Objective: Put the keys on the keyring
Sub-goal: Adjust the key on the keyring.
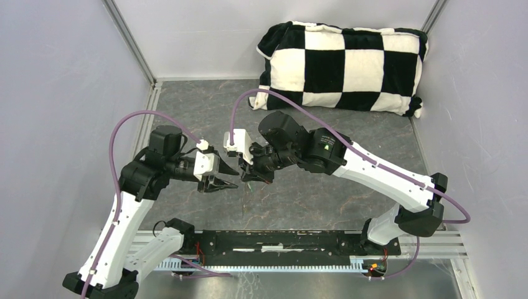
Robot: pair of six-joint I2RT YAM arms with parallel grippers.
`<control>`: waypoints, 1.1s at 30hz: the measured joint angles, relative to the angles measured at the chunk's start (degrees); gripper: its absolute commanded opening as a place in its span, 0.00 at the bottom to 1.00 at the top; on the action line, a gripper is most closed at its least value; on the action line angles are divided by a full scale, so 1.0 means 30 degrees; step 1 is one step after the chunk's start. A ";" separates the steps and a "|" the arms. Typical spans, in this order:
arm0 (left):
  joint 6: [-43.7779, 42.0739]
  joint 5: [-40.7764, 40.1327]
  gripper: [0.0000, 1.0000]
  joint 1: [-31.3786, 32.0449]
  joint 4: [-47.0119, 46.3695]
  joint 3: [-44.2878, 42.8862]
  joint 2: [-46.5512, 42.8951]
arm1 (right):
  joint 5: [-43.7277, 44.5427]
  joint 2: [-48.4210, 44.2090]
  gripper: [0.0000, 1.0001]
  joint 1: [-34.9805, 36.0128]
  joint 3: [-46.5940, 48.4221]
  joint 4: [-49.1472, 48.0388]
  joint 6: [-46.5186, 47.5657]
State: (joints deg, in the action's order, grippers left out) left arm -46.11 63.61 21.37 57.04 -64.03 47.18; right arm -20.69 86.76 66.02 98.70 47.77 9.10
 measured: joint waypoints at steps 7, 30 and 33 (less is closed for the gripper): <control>0.0000 0.0000 0.38 0.0000 0.0044 0.0000 0.0175 | 0.0015 0.0364 0.01 0.0226 0.0663 -0.0007 0.0015; -0.0015 -0.0102 0.02 0.0073 0.0262 0.0000 0.0546 | 0.0408 0.0634 0.32 0.0415 0.0809 -0.0044 0.0189; 0.0568 0.0000 0.02 0.0073 -0.0619 0.0109 0.0437 | 0.0532 0.0138 0.47 0.0503 0.0233 -0.1042 -0.0197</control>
State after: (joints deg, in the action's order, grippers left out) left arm -44.40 63.61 21.58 55.18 -63.70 48.49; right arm -19.09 87.18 67.53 99.39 44.64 8.51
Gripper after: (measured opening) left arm 0.040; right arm 0.344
